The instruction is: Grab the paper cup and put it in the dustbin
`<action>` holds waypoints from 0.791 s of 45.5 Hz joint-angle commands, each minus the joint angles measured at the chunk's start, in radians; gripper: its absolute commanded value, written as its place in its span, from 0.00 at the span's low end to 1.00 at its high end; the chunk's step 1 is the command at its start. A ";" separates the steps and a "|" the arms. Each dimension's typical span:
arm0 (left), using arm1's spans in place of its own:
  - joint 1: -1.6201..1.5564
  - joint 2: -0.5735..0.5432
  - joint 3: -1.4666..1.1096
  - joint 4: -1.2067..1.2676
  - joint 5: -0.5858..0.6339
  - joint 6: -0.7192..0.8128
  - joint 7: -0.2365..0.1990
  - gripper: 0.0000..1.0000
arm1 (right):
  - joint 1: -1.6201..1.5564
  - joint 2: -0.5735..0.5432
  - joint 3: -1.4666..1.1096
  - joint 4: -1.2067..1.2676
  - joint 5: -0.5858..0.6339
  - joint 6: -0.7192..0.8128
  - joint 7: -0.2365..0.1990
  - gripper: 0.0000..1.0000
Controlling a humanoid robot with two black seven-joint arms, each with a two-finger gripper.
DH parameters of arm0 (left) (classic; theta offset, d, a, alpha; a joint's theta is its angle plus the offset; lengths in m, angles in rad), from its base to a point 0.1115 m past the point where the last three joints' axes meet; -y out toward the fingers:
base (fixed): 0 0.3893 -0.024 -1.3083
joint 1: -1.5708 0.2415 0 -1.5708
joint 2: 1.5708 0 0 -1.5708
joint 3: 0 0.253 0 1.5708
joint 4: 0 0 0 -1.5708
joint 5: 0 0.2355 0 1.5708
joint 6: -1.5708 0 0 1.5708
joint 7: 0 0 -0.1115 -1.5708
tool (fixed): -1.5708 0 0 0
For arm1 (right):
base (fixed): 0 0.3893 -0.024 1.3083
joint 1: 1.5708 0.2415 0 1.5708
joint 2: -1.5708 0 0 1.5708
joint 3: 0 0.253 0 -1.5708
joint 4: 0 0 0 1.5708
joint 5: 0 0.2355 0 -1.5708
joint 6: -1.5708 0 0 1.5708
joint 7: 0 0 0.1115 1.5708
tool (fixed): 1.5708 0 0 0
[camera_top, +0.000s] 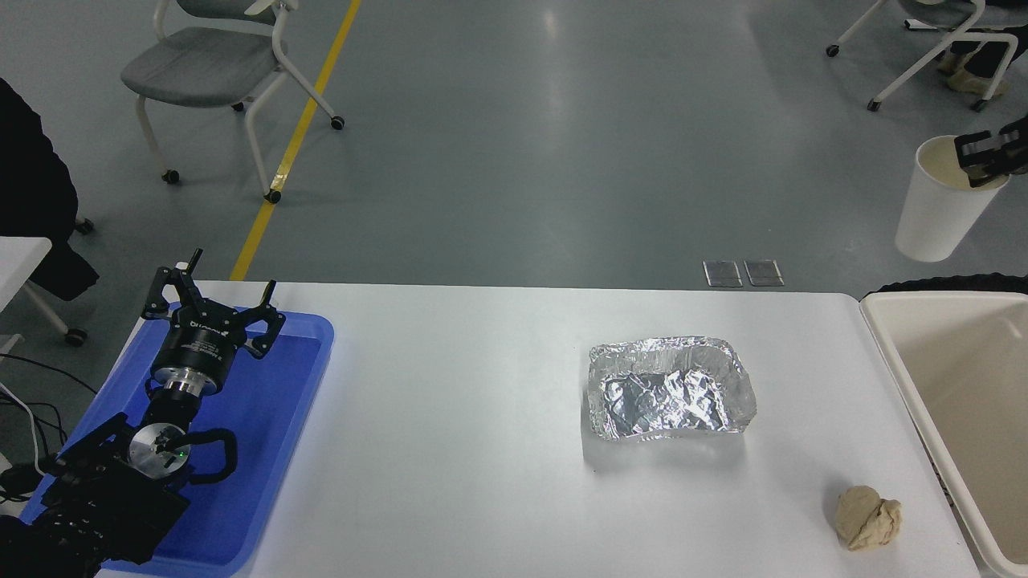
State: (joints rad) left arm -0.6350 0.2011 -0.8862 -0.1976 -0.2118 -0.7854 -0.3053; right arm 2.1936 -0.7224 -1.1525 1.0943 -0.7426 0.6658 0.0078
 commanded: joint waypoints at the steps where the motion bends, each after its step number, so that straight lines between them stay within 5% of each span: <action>1: 0.000 0.000 0.001 0.000 0.000 0.000 0.000 1.00 | -0.087 -0.124 -0.029 -0.105 -0.021 0.001 0.008 0.00; 15: 0.001 0.000 0.001 0.000 0.000 0.000 0.000 1.00 | -0.569 -0.230 0.192 -0.580 -0.037 -0.054 0.095 0.00; 36: -0.002 -0.002 0.001 0.000 0.000 0.000 0.000 1.00 | -1.316 -0.028 0.743 -0.863 0.089 -0.374 0.066 0.00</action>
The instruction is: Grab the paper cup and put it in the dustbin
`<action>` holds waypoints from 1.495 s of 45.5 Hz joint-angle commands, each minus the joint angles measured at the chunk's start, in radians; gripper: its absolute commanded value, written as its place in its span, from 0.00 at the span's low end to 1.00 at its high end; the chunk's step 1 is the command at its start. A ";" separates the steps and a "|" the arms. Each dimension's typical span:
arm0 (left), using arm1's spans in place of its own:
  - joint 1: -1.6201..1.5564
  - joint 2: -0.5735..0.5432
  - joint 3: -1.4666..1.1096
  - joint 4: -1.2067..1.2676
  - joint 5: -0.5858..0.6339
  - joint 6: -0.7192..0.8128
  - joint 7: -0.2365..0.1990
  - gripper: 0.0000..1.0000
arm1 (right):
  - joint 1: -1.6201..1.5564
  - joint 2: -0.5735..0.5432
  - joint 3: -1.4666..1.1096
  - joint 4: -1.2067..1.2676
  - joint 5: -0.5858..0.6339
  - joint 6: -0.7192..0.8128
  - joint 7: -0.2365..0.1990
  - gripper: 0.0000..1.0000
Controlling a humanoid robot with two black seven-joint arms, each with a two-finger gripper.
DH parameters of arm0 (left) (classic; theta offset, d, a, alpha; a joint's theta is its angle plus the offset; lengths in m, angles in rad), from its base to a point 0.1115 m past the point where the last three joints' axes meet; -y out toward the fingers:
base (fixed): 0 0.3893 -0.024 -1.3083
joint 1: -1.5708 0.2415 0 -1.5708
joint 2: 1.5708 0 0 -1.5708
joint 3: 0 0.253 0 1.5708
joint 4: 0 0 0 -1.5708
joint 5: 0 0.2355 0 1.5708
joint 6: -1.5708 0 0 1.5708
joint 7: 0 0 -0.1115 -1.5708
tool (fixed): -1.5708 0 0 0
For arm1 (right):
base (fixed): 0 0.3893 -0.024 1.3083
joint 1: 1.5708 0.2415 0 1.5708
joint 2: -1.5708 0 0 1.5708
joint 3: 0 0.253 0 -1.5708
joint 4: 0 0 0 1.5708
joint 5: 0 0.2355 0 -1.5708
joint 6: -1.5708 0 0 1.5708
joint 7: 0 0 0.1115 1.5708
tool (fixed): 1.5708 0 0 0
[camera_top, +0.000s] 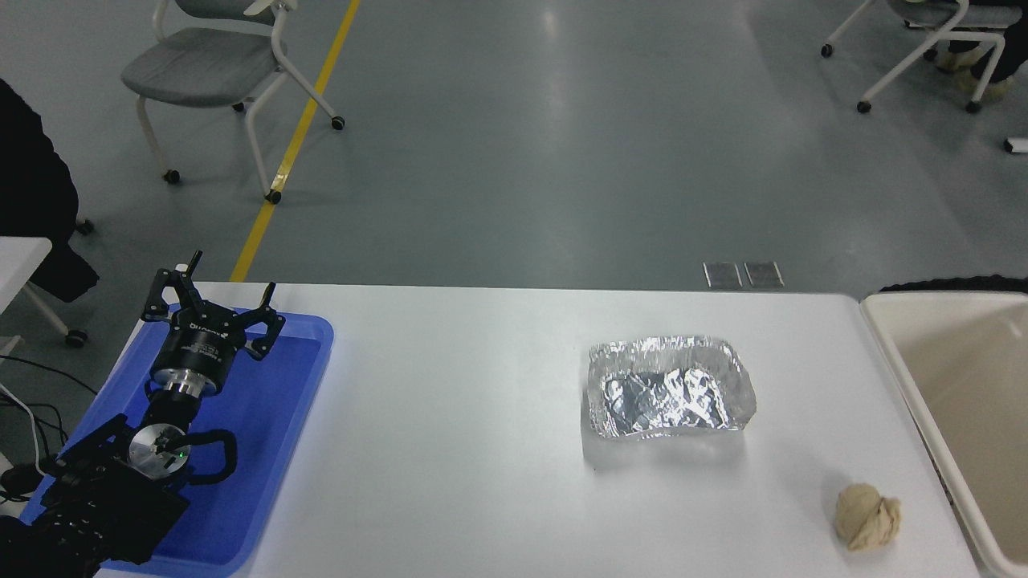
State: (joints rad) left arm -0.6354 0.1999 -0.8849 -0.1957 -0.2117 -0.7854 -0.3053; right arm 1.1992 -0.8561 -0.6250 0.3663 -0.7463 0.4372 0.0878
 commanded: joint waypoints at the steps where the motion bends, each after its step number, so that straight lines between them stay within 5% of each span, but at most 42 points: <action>1: -0.001 0.000 0.000 0.001 0.000 0.000 0.000 1.00 | -0.334 0.120 0.215 -0.139 0.105 -0.153 -0.016 0.00; 13: -0.001 0.000 0.001 0.001 0.000 0.000 0.000 1.00 | -0.443 0.242 0.264 -0.162 0.189 -0.265 -0.039 0.00; 34: -0.001 0.000 0.001 0.001 0.000 0.000 0.000 1.00 | -0.487 0.270 0.358 -0.162 0.191 -0.307 -0.045 0.00; 36: -0.001 0.000 0.000 0.001 0.000 0.000 0.000 1.00 | -0.487 0.270 0.361 -0.161 0.189 -0.302 -0.045 0.21; 37: -0.001 0.000 0.001 -0.002 0.000 0.000 0.000 1.00 | -0.487 0.269 0.361 -0.161 0.189 -0.295 -0.045 0.49; 38: -0.001 0.000 0.001 0.001 0.000 0.000 0.000 1.00 | -0.487 0.270 0.363 -0.161 0.189 -0.298 -0.045 0.97; 57: -0.003 0.000 0.001 -0.002 0.000 0.000 0.000 1.00 | -0.288 0.207 0.234 -0.110 0.162 -0.201 -0.037 1.00; 68: -0.003 -0.002 0.001 -0.002 0.000 0.000 0.000 1.00 | 0.244 0.049 -0.171 0.322 0.101 -0.112 -0.037 1.00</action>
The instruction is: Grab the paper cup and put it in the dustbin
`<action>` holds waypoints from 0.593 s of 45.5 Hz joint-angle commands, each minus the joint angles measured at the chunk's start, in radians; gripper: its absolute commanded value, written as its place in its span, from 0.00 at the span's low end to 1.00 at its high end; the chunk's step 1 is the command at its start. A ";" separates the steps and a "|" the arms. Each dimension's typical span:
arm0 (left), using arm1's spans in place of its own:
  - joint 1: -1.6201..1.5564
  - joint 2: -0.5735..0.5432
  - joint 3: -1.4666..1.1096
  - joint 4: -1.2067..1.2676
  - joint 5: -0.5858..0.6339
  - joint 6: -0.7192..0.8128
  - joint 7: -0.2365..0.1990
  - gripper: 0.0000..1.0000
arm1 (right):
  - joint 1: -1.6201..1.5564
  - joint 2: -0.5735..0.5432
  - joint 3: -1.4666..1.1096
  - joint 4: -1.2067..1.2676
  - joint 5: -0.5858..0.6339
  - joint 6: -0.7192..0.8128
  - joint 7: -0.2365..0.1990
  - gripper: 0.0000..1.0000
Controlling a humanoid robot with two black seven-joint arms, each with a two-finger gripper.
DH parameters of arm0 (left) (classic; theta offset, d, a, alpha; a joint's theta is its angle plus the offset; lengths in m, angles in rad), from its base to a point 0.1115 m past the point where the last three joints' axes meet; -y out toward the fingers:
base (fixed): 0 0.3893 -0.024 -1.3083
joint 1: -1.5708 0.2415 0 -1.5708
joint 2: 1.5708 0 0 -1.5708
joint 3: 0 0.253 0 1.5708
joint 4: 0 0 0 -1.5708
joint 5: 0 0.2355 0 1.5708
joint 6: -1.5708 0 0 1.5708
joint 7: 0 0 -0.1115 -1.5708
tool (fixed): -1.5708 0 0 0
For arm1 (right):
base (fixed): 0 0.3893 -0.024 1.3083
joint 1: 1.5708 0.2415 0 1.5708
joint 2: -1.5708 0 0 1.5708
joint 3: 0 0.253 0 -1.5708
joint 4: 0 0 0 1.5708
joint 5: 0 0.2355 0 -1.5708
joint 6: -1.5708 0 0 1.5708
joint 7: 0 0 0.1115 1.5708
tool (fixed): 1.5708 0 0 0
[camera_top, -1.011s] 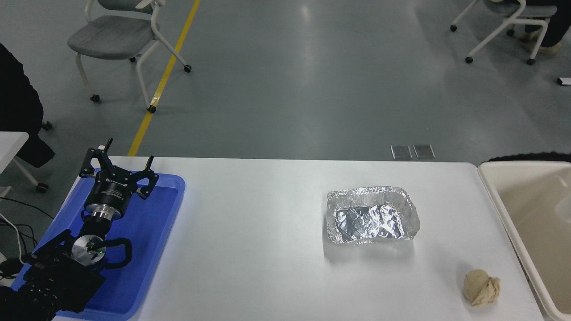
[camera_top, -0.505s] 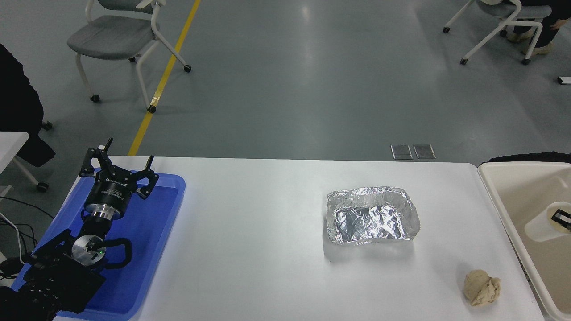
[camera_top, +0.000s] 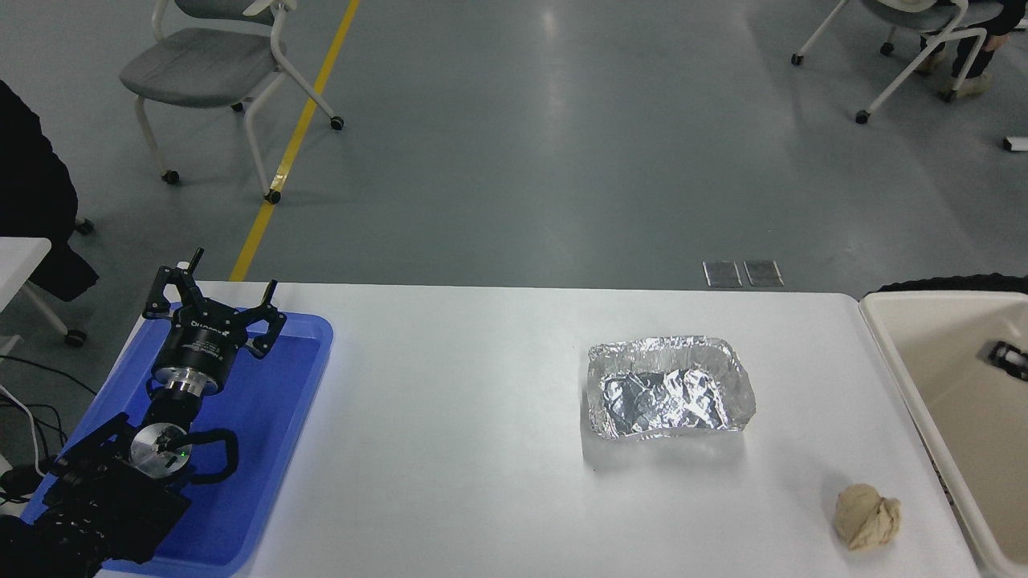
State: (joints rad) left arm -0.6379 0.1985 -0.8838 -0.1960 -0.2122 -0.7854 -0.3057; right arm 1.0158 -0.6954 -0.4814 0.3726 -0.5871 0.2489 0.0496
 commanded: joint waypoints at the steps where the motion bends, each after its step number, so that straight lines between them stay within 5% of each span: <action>1: 0.000 -0.001 0.000 0.001 0.001 0.000 0.000 1.00 | 0.478 -0.116 -0.345 0.359 -0.066 0.079 0.001 1.00; 27: 0.001 0.001 0.000 -0.002 0.001 0.000 0.000 1.00 | 1.191 0.063 -0.600 1.049 -0.002 0.536 0.000 1.00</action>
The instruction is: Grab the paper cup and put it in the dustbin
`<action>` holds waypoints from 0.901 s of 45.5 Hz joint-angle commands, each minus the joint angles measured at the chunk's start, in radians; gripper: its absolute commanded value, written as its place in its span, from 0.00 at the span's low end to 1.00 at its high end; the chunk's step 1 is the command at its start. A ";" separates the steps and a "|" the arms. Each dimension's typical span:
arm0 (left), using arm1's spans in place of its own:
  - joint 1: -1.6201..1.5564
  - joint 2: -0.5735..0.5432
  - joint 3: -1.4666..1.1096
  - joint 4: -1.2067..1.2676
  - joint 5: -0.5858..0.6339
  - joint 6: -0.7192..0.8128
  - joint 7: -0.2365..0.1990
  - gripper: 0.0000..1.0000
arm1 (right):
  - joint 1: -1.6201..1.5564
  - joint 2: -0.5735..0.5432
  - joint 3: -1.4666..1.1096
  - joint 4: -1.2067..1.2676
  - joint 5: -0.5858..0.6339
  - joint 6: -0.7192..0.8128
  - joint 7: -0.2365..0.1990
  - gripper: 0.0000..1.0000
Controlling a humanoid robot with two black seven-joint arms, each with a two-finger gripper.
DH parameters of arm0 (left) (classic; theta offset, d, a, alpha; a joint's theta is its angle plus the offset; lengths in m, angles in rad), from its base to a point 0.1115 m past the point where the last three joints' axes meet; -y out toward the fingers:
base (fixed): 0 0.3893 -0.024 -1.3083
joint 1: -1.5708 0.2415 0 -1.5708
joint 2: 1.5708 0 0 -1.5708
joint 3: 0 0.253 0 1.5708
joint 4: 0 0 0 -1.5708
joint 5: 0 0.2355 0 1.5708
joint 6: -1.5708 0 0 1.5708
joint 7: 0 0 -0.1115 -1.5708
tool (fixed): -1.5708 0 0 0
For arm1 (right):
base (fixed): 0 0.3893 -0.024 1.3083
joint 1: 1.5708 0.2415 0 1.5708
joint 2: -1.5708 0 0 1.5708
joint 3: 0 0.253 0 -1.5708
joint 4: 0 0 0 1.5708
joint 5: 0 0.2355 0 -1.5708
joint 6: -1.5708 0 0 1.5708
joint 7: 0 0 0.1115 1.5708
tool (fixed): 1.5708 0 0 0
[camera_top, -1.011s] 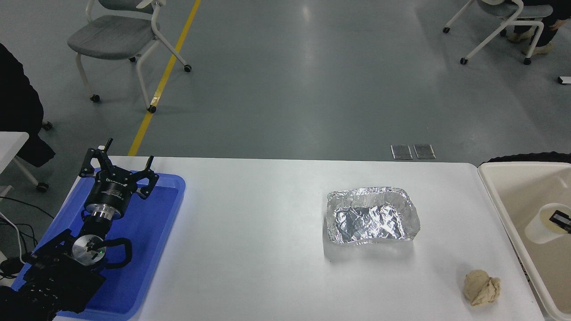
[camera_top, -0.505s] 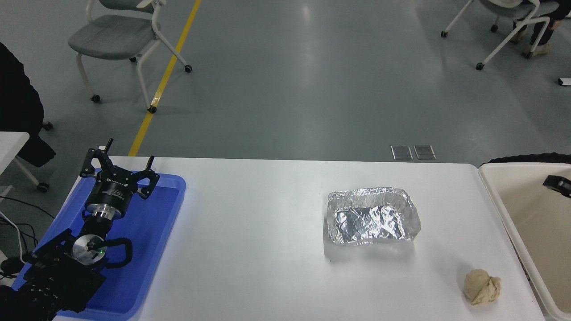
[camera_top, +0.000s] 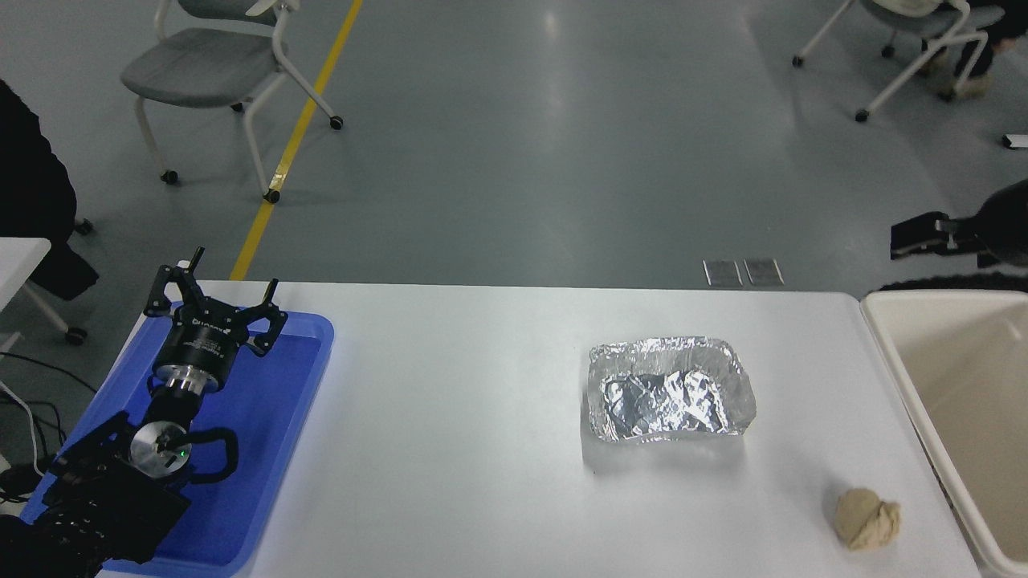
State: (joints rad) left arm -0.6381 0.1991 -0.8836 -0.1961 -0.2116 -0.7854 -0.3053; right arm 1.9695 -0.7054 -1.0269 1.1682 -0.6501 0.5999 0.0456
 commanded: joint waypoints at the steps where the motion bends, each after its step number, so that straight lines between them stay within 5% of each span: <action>1: 0.001 0.000 0.000 -0.002 0.000 0.000 0.000 1.00 | 0.253 0.081 -0.055 0.278 0.087 0.185 0.003 1.00; 9: 0.001 0.000 0.000 -0.002 0.000 0.000 0.000 1.00 | 0.342 0.159 -0.061 0.350 0.291 0.185 -0.004 1.00; 21: 0.003 0.000 0.000 -0.002 0.000 0.000 0.000 1.00 | 0.405 0.308 -0.090 0.370 0.418 0.185 -0.007 1.00; 41: 0.003 0.000 0.000 0.001 0.000 0.000 0.000 1.00 | 0.437 0.319 -0.150 0.413 0.437 0.185 -0.007 1.00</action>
State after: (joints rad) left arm -0.6352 0.1994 -0.8836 -0.1950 -0.2116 -0.7854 -0.3053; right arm 2.3847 -0.3873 -1.1372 1.5504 -0.2335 0.7831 0.0388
